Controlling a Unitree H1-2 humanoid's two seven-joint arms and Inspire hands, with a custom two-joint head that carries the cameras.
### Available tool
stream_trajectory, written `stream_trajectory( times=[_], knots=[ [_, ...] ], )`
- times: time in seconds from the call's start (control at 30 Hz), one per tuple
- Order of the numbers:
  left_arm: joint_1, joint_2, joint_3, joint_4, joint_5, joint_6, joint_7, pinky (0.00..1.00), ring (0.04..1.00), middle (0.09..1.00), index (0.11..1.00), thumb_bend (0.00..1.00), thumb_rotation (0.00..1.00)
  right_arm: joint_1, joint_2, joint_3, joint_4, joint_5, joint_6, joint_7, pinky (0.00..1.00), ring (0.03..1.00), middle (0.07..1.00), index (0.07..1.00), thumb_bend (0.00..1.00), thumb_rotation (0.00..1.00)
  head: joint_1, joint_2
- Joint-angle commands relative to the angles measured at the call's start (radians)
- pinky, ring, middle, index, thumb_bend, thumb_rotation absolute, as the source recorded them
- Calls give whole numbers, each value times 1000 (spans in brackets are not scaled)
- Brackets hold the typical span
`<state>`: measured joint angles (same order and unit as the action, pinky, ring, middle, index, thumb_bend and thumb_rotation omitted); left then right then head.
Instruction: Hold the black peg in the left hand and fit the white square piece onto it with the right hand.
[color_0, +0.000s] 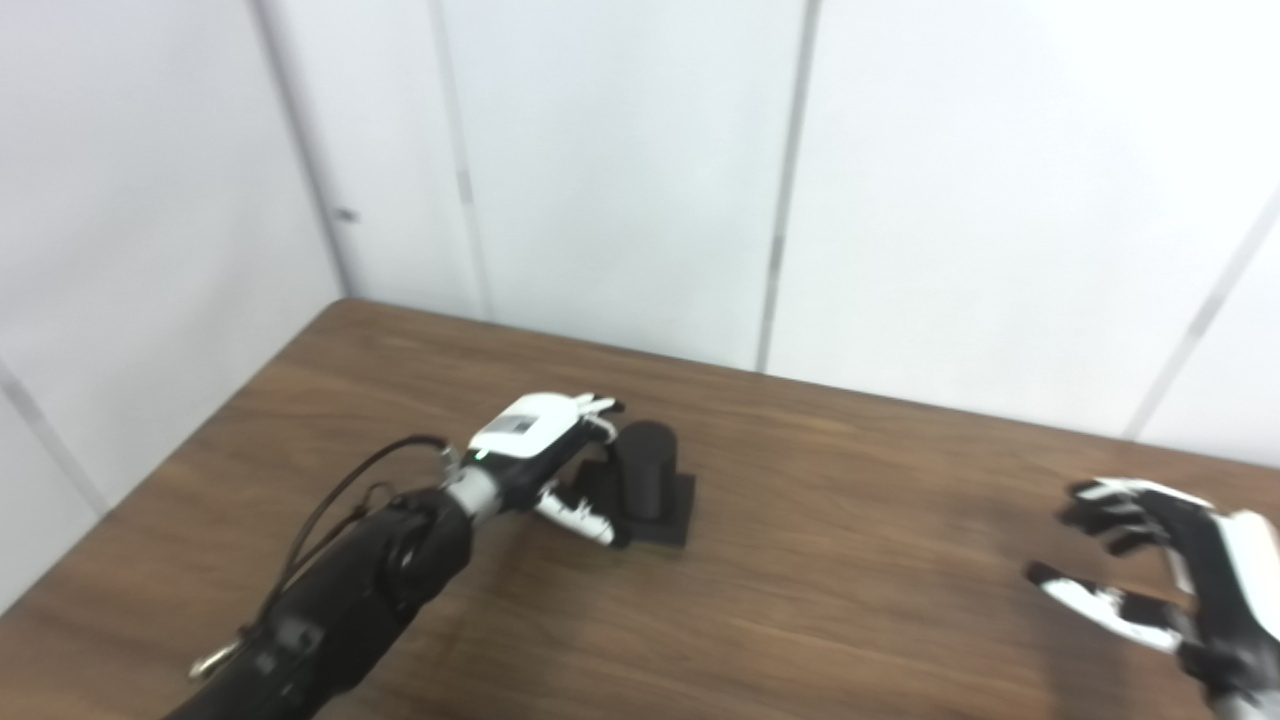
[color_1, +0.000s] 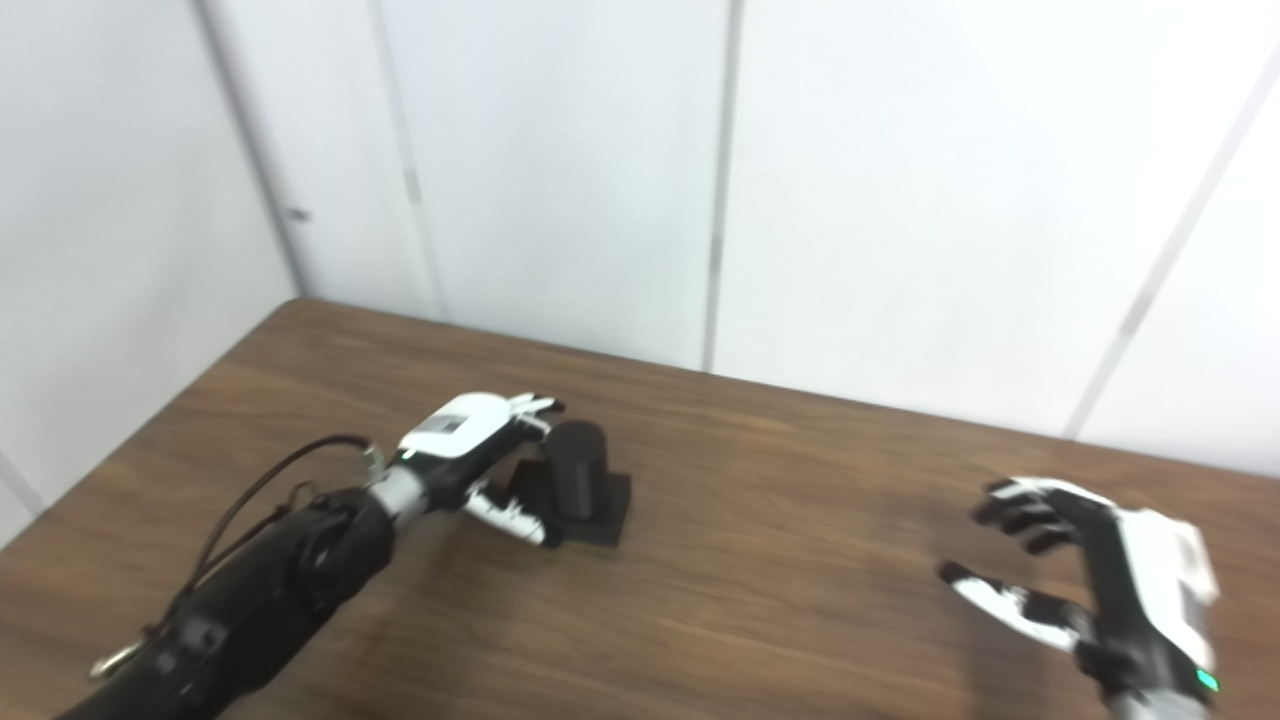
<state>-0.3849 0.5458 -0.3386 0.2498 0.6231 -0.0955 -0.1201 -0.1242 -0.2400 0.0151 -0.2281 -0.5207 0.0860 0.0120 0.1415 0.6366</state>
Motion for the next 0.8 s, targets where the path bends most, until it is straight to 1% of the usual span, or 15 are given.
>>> stream_trajectory(
  times=[0.0,0.07,0.17,0.27,0.4,0.47,0.53,0.67,0.77],
  knots=[
    [2,4,-16,-31,2,-34,-33,817,977,953,490,523,65,-35,-8,-1,2,4,-40,-25,498,585,676,490,504,114,-7,2],
    [7,6,-26,-47,1,-56,-52,833,982,958,491,523,64,-37,-3,4,20,-4,-45,-35,498,586,677,491,505,114,-61,6],
    [16,-3,-38,-62,9,-76,-67,820,974,951,491,523,63,-39,6,14,41,-18,-51,-54,518,599,684,492,506,116,-123,12],
    [25,-17,-47,-73,25,-80,-72,825,966,948,492,523,64,-41,18,25,58,-22,-63,-77,515,601,688,492,505,118,-157,18],
    [32,-42,-75,-85,62,-74,-77,835,954,943,492,523,67,-45,30,36,72,-36,-70,-104,504,598,681,492,506,117,-177,25],
    [34,-57,-87,-89,68,-66,-87,863,961,947,493,523,67,-44,35,41,64,-39,-51,-98,514,607,685,493,505,118,-186,29],
    [35,-70,-96,-87,75,-67,-85,867,956,940,493,523,66,-44,38,42,60,-39,-42,-94,525,614,688,493,505,118,-190,31],
    [30,-94,-124,-75,98,-72,-85,876,958,940,493,523,67,-46,42,43,57,-39,-43,-94,522,612,685,494,505,118,-198,35],
    [23,-111,-147,-62,120,-82,-72,868,949,937,493,523,68,-48,43,42,61,-41,-48,-98,518,607,683,494,505,119,-204,38]
  ],
)
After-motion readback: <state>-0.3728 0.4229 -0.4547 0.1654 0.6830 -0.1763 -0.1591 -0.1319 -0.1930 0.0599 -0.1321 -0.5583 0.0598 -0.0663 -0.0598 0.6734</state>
